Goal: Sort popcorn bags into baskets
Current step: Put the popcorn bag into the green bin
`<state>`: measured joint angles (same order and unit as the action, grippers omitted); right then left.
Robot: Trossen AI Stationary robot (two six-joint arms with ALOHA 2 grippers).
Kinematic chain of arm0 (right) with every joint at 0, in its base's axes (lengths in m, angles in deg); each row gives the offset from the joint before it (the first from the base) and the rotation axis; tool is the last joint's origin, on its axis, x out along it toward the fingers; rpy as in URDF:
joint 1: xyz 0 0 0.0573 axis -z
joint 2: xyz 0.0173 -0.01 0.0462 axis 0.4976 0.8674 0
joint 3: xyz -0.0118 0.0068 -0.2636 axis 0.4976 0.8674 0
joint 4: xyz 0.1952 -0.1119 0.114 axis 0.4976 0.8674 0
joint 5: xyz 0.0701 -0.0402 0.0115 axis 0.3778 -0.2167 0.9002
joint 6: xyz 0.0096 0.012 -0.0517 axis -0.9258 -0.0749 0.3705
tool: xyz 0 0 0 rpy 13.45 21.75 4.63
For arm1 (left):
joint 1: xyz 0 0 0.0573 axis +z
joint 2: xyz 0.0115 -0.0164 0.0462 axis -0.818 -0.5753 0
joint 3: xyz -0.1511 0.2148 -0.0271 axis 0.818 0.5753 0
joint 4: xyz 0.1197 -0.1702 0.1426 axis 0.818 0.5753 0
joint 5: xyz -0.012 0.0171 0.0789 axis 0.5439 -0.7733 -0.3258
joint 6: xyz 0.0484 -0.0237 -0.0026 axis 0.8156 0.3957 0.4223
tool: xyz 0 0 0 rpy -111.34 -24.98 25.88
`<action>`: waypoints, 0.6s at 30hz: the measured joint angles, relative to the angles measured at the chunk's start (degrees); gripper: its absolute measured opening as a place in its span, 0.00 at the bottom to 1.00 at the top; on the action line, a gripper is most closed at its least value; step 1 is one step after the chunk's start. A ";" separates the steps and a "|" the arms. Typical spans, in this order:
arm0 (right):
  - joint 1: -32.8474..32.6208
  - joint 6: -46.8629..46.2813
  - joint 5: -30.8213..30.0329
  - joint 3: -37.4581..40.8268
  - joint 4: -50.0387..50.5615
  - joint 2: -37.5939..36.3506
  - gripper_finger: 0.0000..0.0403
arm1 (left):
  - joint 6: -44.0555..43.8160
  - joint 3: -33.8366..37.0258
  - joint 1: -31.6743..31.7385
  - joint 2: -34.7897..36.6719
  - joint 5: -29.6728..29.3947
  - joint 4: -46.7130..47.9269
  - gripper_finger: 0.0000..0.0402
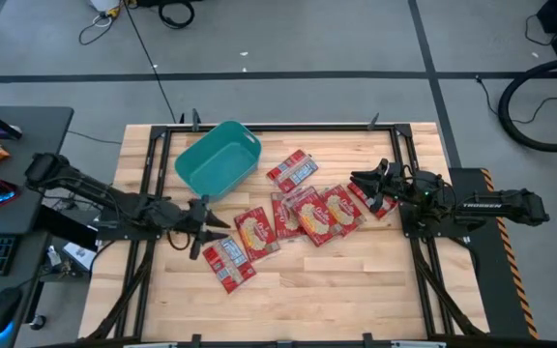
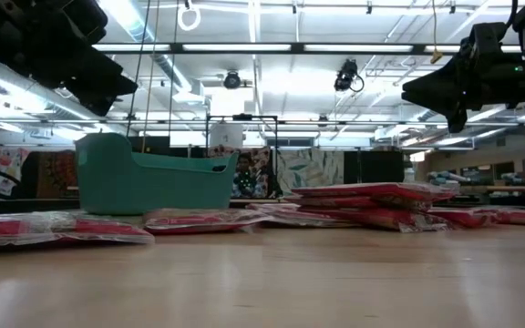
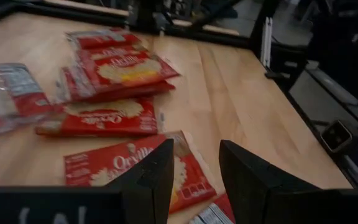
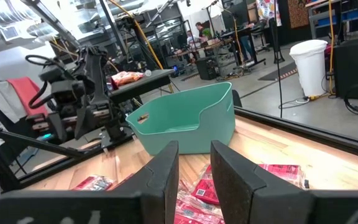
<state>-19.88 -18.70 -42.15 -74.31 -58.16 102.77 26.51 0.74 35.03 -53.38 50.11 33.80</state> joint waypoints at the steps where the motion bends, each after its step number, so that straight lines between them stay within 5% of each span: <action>1: 0.00 0.00 0.00 0.01 0.01 0.01 0.24 | 0.00 0.00 -0.64 -0.57 -0.54 -0.19 0.33; 18: 0.00 0.02 -0.02 0.00 0.00 0.00 0.24 | 5.12 -12.96 -5.21 -20.09 -8.65 8.47 0.49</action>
<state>-19.88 -18.69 -42.17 -74.31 -58.16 102.77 31.64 -12.22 29.82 -73.47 41.46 42.28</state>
